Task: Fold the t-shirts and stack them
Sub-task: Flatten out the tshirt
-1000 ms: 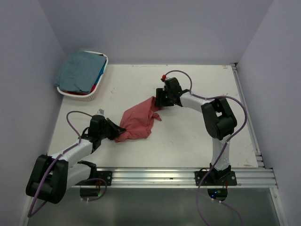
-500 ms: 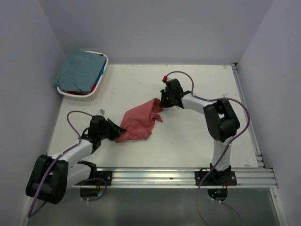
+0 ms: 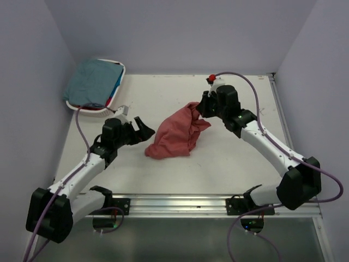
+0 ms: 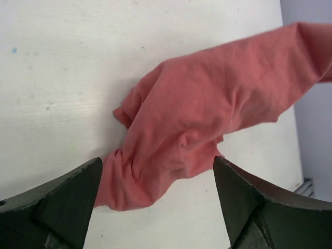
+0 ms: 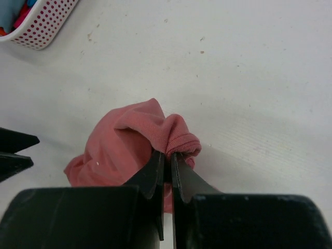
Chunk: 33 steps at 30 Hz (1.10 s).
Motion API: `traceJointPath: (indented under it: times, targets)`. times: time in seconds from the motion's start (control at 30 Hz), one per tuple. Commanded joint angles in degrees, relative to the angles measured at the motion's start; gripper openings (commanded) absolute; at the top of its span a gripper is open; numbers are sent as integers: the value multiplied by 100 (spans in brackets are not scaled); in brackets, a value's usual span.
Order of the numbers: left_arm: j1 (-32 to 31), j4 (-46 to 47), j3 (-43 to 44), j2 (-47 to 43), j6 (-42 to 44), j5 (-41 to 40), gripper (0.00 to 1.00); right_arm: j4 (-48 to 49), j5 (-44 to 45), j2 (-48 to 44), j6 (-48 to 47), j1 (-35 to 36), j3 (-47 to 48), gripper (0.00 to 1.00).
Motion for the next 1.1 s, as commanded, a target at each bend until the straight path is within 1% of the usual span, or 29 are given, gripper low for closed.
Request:
traceJointPath:
  times: [0.0,0.03,0.07,0.1,0.13,0.17,0.2,0.23,0.3,0.33,0.43,0.5,0.67,0.83,0.9,1.0,1.03,1.07]
  targets:
    - [-806,-92,917,719,1354,170,91,-376,118,-264,-201,-8,121,0]
    - [-1480,-415,1111,930,1513,-77,90,-403,145,-291,-210,-8,165,0]
    - [-1826,-557,1374,1298,1766,-297,90,-412,180,-299,-227,-8,174,0]
    - [-2160,-611,1481,1476,1865,-769,90,-429,206,-291,-227,-8,183,0]
    - [-2755,-638,1586,1634,1953,-1035,89,-490,206,-265,-236,-8,218,0]
    - [-3022,-647,1735,1914,2119,-1307,89,-526,206,-238,-245,-8,244,0]
    - [-3285,-647,1806,2039,2208,-1867,89,-552,206,-177,-254,-8,244,0]
    - [-3741,-620,1851,2153,2287,-2116,89,-570,206,-142,-245,-8,253,0]
    - [-4156,-463,1913,2461,2489,-2721,89,-588,311,-45,-227,-8,262,0]
    - [-4437,-392,1913,2566,2525,-2838,89,-614,329,-10,-227,-8,288,0]
    - [-4650,-453,2000,3162,2420,-3409,88,-667,321,52,-245,-8,323,0]
    - [-4694,-576,2062,3366,2227,-3970,86,-667,303,52,-254,-8,315,0]
    - [-4879,-550,2193,3885,1884,-4807,85,-658,277,-36,-271,-8,271,0]
    - [-5045,-190,2247,4079,1892,-5028,85,-667,268,-27,-289,-8,288,0]
    - [-5090,144,2238,4079,1962,-5028,84,-667,268,-27,-298,-8,288,0]
    - [-5134,320,2273,4184,2033,-5010,73,-649,303,-18,-298,-8,271,0]
    - [-5134,329,2299,4289,2050,-5019,58,-649,294,-18,-306,-8,262,0]
    - [-5134,312,2351,4351,2068,-5054,49,-649,312,-18,-306,-8,253,0]
